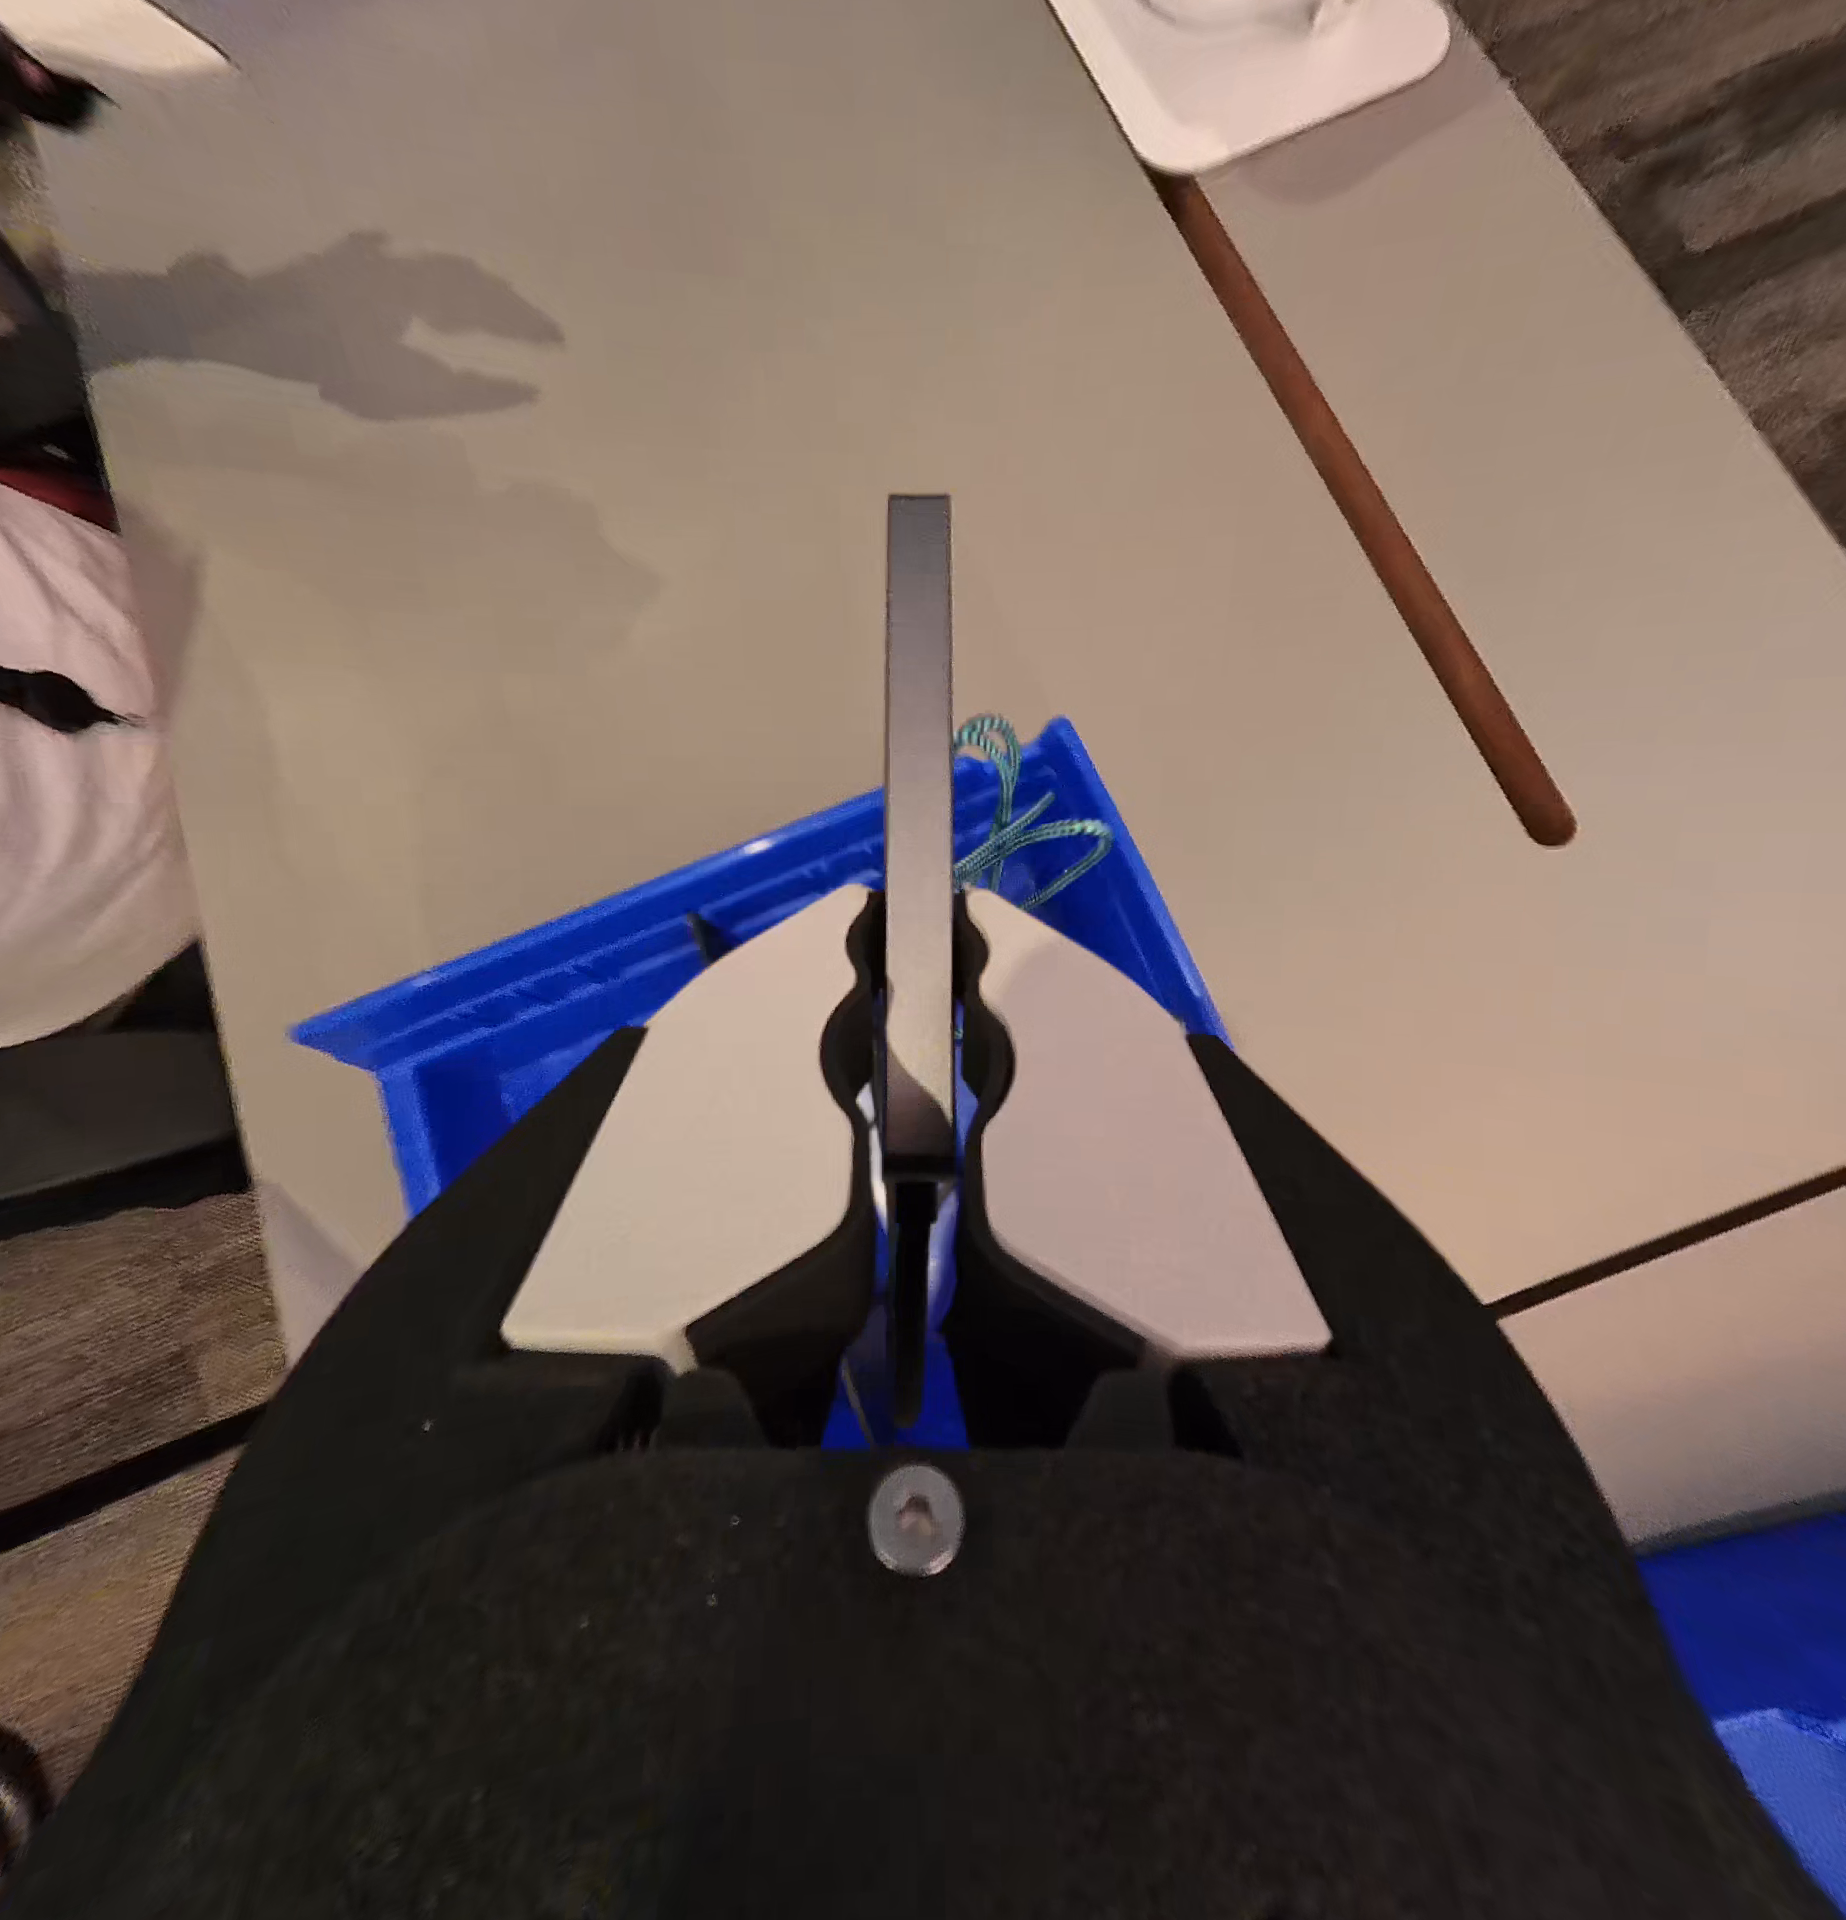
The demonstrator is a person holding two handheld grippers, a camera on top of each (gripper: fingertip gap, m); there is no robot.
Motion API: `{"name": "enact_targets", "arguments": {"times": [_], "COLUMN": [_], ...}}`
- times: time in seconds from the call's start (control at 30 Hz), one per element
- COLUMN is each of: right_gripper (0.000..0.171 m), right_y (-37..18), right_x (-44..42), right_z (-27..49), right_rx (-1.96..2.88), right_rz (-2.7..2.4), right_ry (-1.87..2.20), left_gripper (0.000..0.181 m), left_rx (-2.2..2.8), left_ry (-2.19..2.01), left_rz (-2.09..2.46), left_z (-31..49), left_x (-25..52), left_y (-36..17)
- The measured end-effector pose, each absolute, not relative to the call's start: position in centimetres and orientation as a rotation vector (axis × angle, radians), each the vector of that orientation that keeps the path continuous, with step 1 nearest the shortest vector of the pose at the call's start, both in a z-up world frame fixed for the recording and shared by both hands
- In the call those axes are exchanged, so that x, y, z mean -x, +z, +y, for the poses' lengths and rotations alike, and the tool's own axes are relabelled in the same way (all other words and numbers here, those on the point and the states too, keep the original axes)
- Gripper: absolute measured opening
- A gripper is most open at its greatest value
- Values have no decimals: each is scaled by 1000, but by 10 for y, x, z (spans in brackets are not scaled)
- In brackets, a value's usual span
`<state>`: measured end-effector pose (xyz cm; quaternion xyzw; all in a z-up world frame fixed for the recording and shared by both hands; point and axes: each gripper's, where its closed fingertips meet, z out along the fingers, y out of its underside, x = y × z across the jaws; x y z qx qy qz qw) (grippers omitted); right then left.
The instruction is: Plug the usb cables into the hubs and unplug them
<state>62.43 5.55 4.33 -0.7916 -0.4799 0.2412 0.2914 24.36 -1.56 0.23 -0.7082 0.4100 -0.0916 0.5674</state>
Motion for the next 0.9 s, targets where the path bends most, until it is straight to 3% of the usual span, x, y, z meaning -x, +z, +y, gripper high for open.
{"name": "enact_targets", "arguments": {"times": [0.23, 0.9], "right_gripper": [12, 13], "right_y": [-19, -78], "right_x": [-637, -668], "right_z": [54, 39], "right_rx": [2213, 2462], "right_rz": [-1297, -1037], "right_ry": [701, 1047], "left_gripper": [26, 25], "left_rx": [1665, 1644], "left_ry": [-180, -184], "left_rz": [973, 1029], "left_z": [-17, -25], "left_x": [-243, -271], "left_y": [3, 3]}}
